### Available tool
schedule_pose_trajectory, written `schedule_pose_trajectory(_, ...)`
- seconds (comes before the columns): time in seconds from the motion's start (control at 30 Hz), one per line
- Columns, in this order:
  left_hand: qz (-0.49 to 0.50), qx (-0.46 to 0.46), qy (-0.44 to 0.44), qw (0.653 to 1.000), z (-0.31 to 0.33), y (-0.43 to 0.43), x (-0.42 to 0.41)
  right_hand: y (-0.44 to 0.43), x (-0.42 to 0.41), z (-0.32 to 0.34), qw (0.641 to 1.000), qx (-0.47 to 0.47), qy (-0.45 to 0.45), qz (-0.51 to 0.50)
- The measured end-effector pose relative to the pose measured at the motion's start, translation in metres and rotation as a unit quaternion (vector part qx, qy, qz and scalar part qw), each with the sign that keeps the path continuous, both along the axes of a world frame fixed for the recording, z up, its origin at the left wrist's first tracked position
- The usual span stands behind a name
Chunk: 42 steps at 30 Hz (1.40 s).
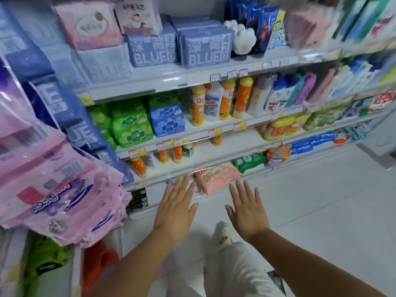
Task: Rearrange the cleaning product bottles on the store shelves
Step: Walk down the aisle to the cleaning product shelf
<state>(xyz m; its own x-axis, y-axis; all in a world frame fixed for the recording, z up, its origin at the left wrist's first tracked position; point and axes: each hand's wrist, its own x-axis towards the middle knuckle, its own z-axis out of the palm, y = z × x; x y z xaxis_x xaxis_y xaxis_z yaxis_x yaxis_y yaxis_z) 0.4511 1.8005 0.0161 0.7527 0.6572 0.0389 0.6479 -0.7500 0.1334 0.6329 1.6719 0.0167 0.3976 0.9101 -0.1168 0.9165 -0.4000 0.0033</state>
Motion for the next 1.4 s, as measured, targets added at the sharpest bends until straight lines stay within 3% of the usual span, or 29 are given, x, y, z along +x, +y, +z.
schedule_pose_trajectory(0.3, 0.050, 0.012, -0.029, 0.998, -0.018, 0.059, 0.111, 0.079, 0.124, -0.022, 0.998, 0.009, -0.028, 0.063)
schedule_pose_trajectory(0.63, 0.146, -0.026, -0.028, 0.988, -0.105, 0.081, 0.263, 0.153, 0.272, -0.100, 0.984, -0.013, -0.008, 0.176)
schedule_pose_trajectory(0.83, 0.095, -0.020, -0.027, 0.995, -0.204, 0.117, 0.291, 0.190, 0.303, -0.190, 0.987, 0.009, -0.014, 0.157)
schedule_pose_trajectory(1.07, 0.087, 0.082, -0.040, 0.992, -0.327, 0.201, 0.311, 0.259, 0.327, -0.312, 0.980, 0.095, -0.069, 0.159)
schedule_pose_trajectory(1.4, 0.093, 0.162, -0.062, 0.980, -0.420, 0.240, 0.336, 0.291, 0.340, -0.408, 0.970, 0.185, -0.076, 0.141)
